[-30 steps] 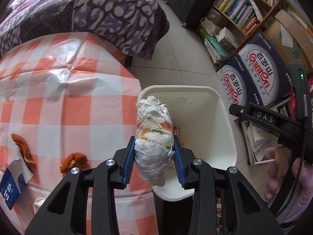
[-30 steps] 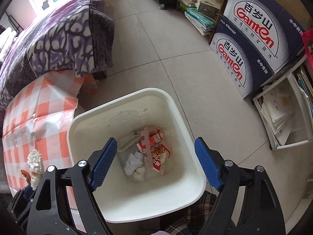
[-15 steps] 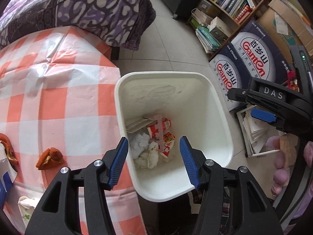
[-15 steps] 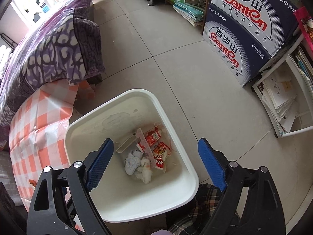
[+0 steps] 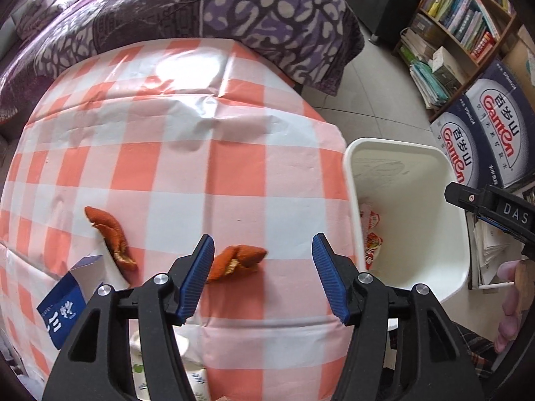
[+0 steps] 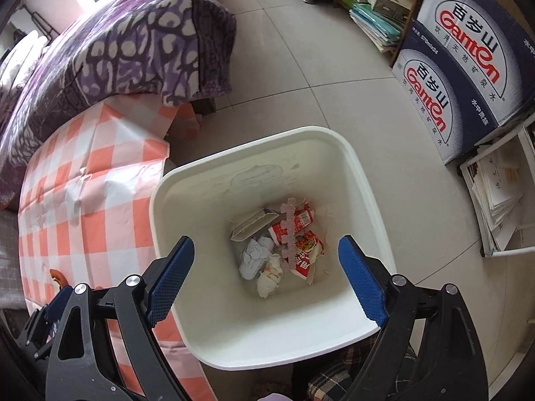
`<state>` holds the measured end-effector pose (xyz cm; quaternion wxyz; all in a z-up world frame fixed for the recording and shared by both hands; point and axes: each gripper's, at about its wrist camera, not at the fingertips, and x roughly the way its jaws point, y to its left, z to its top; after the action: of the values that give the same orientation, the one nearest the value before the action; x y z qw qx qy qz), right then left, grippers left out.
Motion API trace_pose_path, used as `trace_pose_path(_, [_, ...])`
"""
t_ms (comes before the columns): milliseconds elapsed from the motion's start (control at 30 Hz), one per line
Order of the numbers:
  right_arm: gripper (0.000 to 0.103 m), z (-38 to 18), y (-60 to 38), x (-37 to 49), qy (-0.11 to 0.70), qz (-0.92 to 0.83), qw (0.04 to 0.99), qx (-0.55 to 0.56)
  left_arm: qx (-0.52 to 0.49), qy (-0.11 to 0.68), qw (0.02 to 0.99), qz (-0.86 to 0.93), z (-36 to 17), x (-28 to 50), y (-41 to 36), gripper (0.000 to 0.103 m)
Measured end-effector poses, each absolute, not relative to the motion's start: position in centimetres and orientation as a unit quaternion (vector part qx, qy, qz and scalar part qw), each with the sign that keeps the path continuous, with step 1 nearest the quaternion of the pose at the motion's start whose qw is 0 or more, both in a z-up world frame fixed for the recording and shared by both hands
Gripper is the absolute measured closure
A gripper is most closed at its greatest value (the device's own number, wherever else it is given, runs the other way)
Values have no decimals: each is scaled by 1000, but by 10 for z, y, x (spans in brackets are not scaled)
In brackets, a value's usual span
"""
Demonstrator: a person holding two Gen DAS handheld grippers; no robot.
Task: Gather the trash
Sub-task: 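Grasp the blue milk carton with the left tool while the right tool approaches the white paper cup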
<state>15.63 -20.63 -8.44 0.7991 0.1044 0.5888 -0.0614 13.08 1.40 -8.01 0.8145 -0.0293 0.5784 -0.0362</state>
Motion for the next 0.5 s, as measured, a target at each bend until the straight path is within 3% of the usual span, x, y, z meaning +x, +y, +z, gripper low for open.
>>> trace_pose_path(500, [19, -94, -98, 134, 632, 116, 766, -9, 31, 646, 763, -6, -75, 101, 139, 30])
